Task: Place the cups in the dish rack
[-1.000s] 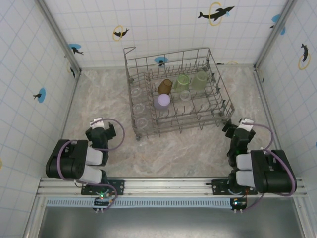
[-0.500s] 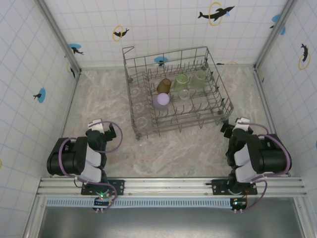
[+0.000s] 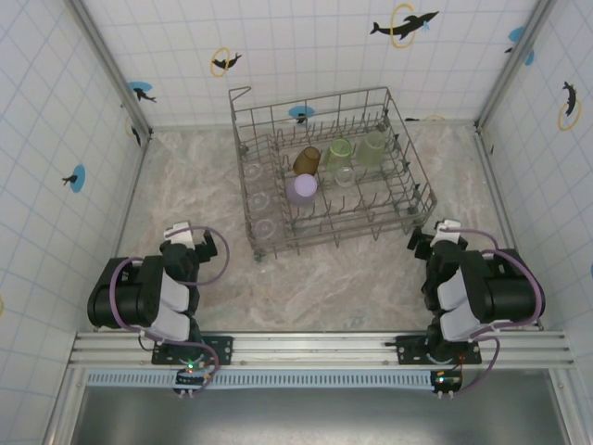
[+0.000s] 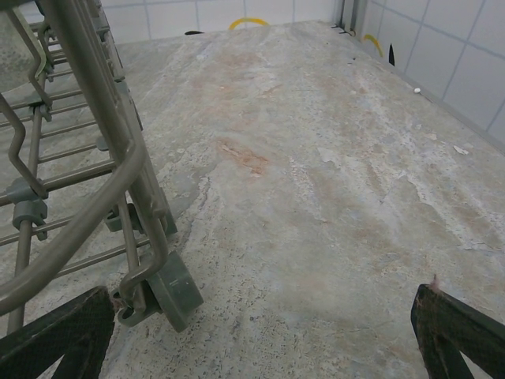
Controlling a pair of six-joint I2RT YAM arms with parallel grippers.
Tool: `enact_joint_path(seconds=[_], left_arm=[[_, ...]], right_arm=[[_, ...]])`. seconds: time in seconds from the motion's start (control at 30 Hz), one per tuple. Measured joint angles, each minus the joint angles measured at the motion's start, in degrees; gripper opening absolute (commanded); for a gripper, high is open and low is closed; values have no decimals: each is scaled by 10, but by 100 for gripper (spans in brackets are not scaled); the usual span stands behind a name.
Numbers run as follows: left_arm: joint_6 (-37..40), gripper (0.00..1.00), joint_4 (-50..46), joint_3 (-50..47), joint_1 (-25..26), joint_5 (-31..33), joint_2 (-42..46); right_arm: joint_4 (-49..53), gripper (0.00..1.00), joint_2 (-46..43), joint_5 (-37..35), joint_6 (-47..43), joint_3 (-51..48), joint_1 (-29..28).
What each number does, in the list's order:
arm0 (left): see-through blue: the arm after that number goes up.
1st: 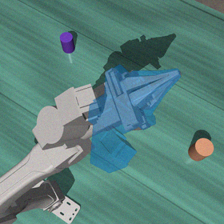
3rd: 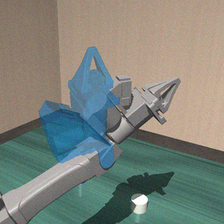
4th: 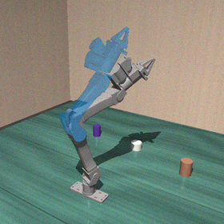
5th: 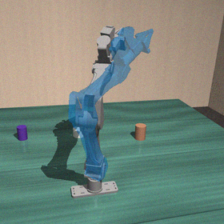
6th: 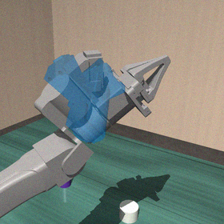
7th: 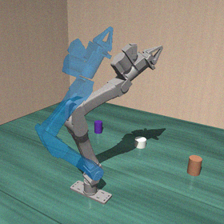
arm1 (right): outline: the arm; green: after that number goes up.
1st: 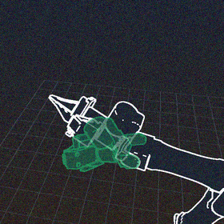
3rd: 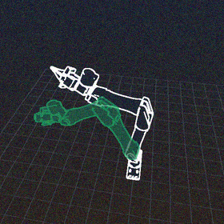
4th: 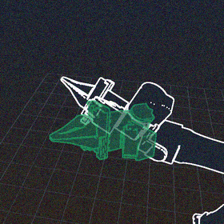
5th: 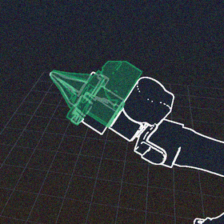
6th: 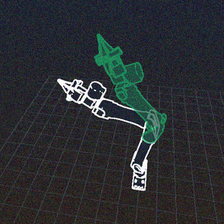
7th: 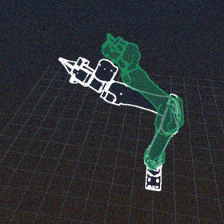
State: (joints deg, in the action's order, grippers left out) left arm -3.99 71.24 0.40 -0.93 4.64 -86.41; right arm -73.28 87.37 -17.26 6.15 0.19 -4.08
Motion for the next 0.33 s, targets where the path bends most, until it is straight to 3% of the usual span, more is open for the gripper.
enact_joint_path(seconds=[0.33], left_arm=[[0,98,0,0,0,0,0]], right_arm=[[0,100,0,-2,-4,0,-6]])
